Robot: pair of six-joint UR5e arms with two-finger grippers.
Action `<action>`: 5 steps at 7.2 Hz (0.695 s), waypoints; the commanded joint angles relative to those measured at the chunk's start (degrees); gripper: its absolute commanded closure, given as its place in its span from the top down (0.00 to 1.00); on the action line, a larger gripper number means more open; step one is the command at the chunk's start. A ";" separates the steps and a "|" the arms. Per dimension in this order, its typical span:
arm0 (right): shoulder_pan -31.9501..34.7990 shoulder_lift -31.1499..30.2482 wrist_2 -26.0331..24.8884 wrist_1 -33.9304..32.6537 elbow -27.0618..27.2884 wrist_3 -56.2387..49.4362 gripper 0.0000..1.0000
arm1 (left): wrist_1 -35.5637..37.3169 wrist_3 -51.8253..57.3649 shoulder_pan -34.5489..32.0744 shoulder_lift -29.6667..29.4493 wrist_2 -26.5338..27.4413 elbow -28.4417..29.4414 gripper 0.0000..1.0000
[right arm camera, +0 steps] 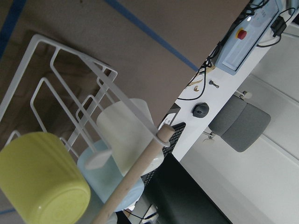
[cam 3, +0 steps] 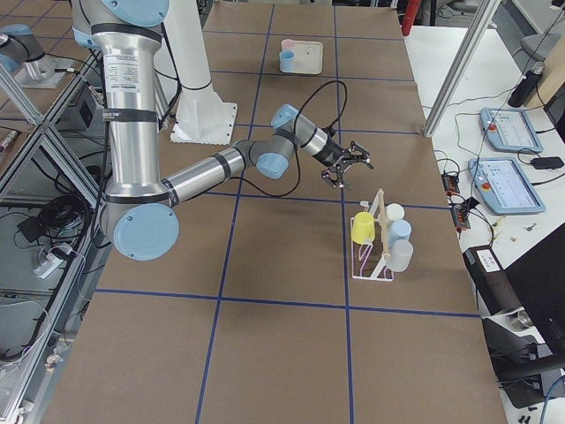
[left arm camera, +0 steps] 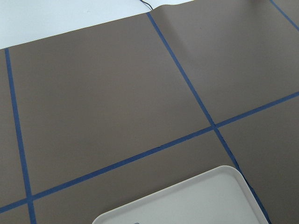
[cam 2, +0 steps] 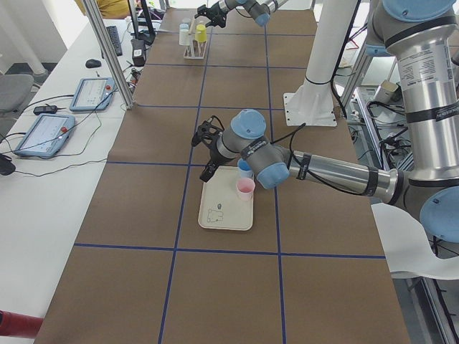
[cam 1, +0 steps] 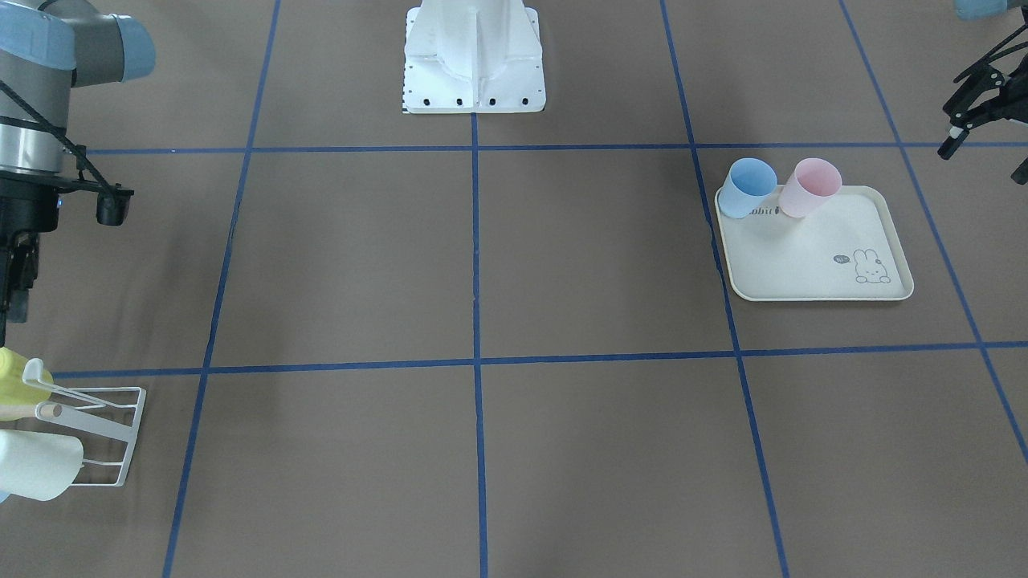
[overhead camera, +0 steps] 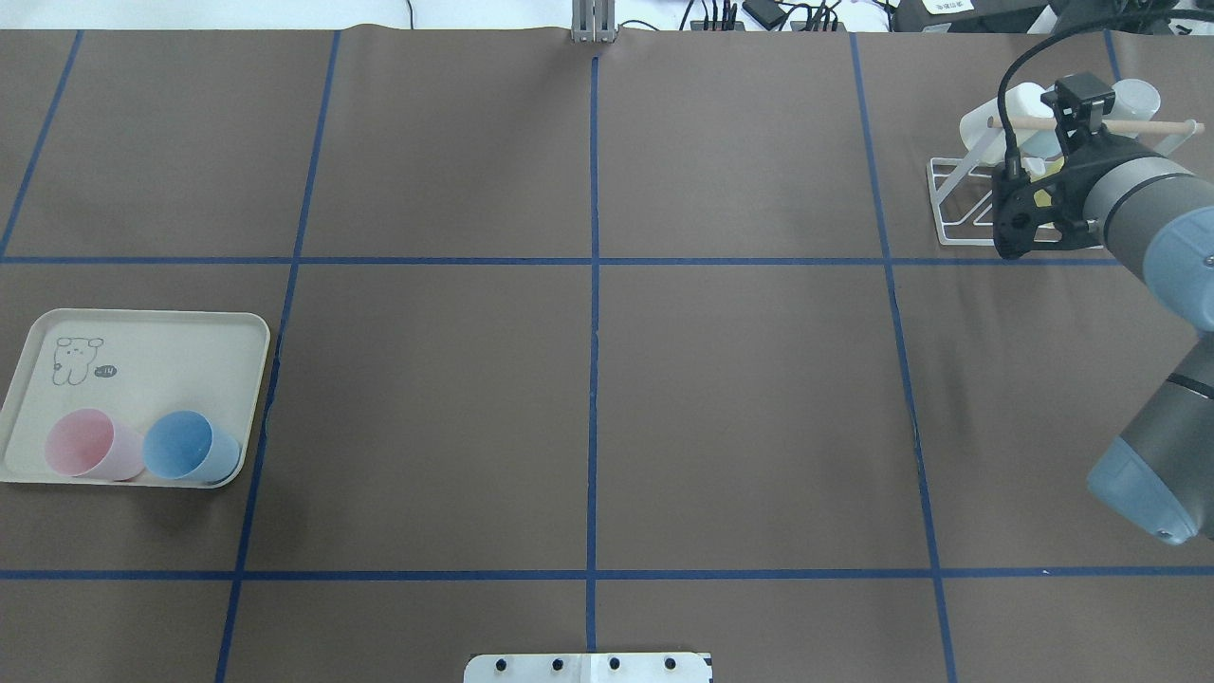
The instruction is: Transfer IKEA cup to right arm and place on rack
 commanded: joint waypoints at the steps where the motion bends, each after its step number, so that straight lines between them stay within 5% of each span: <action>1: -0.28 -0.01 13.24 0.42 3.10 29.67 1.00 | 0.11 0.06 2.30 0.09 0.09 0.41 1.00; 5: -3.70 0.78 30.34 4.54 5.84 55.81 1.00 | -3.32 -12.41 17.23 2.62 10.00 0.85 1.00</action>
